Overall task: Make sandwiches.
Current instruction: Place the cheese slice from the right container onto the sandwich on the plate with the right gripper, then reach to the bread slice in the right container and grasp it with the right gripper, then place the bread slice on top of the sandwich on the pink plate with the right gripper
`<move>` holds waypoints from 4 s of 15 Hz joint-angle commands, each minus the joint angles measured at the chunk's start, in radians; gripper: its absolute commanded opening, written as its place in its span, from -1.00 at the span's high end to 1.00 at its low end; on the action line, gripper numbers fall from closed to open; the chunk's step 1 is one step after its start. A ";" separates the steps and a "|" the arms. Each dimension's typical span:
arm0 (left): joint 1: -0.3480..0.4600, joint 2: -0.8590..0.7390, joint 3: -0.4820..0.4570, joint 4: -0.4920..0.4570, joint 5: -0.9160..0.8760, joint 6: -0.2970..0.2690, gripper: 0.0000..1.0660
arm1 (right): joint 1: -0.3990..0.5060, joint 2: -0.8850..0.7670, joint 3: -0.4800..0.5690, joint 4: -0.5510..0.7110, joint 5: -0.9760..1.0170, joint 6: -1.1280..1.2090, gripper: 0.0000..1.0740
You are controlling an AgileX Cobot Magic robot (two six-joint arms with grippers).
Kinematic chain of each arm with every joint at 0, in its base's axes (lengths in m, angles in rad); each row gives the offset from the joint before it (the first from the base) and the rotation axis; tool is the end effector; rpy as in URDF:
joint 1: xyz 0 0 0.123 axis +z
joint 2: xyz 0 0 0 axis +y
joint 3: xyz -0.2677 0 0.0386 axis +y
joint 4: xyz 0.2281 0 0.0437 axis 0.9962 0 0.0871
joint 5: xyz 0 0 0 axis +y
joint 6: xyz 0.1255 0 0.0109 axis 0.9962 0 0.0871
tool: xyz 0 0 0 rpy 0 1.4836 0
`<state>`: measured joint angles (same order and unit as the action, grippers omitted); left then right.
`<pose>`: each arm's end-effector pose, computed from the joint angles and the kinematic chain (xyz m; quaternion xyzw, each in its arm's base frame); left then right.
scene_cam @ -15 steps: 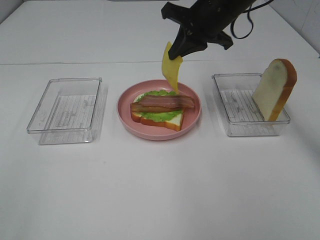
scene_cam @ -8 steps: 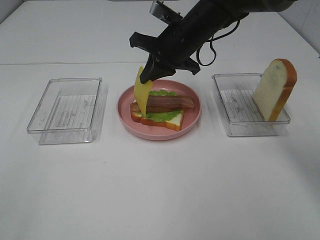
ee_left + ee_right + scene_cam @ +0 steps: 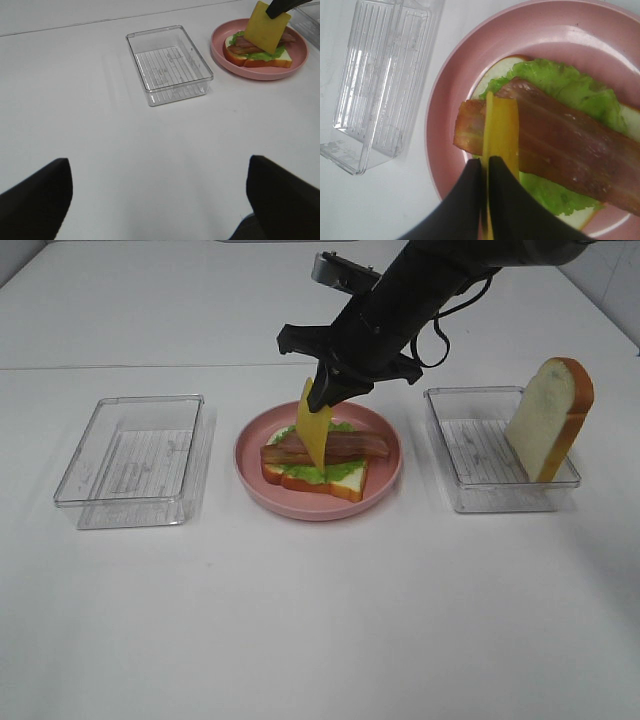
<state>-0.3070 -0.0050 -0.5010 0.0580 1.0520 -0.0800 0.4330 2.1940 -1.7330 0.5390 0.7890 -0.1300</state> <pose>0.0241 -0.0010 0.2533 0.0951 0.8437 -0.0730 0.5233 0.4036 0.2371 0.1517 -0.1225 0.9472 0.2499 0.1594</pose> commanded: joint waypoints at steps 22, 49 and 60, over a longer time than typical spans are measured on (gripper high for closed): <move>0.004 -0.008 0.003 0.000 -0.005 -0.001 -0.68 | -0.139 -0.205 -0.007 -0.375 0.083 0.168 -0.31; 0.004 -0.008 0.003 0.000 -0.005 -0.001 -0.68 | -0.371 -0.087 -0.006 -0.563 0.237 0.154 1.00; 0.004 -0.008 0.003 0.000 -0.005 -0.001 -0.68 | -0.368 -0.266 0.018 0.062 0.230 -0.082 1.00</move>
<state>-0.3070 -0.0050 -0.5010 0.0580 1.0520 -0.0800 0.0620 1.9360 -1.7210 0.5430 1.0200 -0.1770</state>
